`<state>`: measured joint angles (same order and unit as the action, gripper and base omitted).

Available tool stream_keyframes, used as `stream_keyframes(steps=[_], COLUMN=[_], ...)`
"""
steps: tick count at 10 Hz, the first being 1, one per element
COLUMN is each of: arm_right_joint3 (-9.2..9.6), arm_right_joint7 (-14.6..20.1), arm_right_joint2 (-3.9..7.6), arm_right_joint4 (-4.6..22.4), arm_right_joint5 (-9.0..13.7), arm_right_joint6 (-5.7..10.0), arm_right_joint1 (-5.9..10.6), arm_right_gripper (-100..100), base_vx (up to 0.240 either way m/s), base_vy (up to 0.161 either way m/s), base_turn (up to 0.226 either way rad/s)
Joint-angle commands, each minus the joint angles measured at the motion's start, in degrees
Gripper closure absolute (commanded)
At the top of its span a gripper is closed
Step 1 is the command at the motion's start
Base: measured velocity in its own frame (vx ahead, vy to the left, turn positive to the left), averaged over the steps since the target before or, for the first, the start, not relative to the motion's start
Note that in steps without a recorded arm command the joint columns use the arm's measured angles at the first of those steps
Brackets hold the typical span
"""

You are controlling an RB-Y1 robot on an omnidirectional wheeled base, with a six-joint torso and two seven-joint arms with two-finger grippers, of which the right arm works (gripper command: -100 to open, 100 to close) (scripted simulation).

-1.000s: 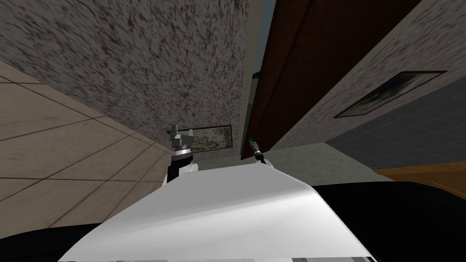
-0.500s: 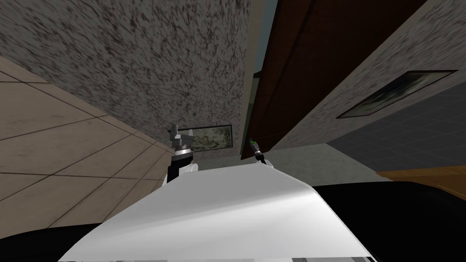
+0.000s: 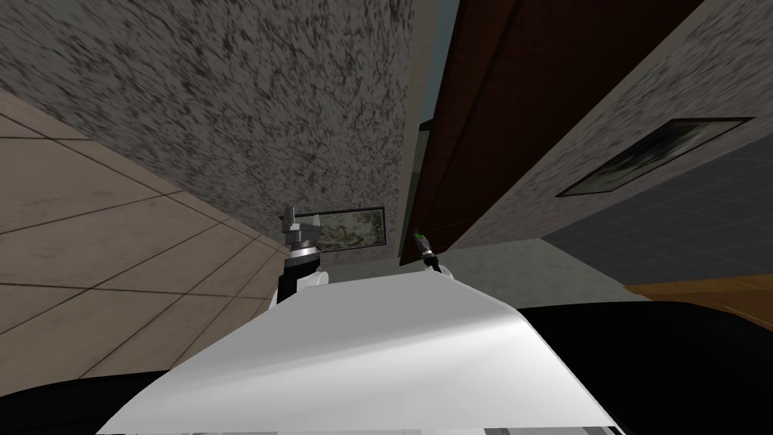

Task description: Pull the door open

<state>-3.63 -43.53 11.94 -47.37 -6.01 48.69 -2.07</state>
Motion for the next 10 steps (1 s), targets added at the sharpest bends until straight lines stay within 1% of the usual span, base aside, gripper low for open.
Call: stream_keyframes(steps=[1,3,4,6,10], arm_right_joint3=[1.78,1.78,0.23,0.29,0.5], arm_right_joint7=[0.6,0.6,2.2,3.89,9.11], arm_right_joint2=[-1.54,-1.54,0.15,0.2,0.35], arm_right_joint4=[-0.37,-0.37,-1.19,-1.09,-0.77], arm_right_joint5=[-0.63,-0.63,0.44,0.93,2.49], arm_right_joint6=[-0.74,-0.74,-0.78,-0.78,-0.78], arm_right_joint1=[-0.87,-0.87,-0.66,-0.62,-0.48], arm_right_gripper=[100,100,100,100,100], base_vx=[-0.001,0.0,-0.017,-0.026,-0.034], base_vy=[0.003,-0.006,-0.038,-0.036,-0.017], base_turn=[-0.013,0.003,0.015,0.05,0.069])
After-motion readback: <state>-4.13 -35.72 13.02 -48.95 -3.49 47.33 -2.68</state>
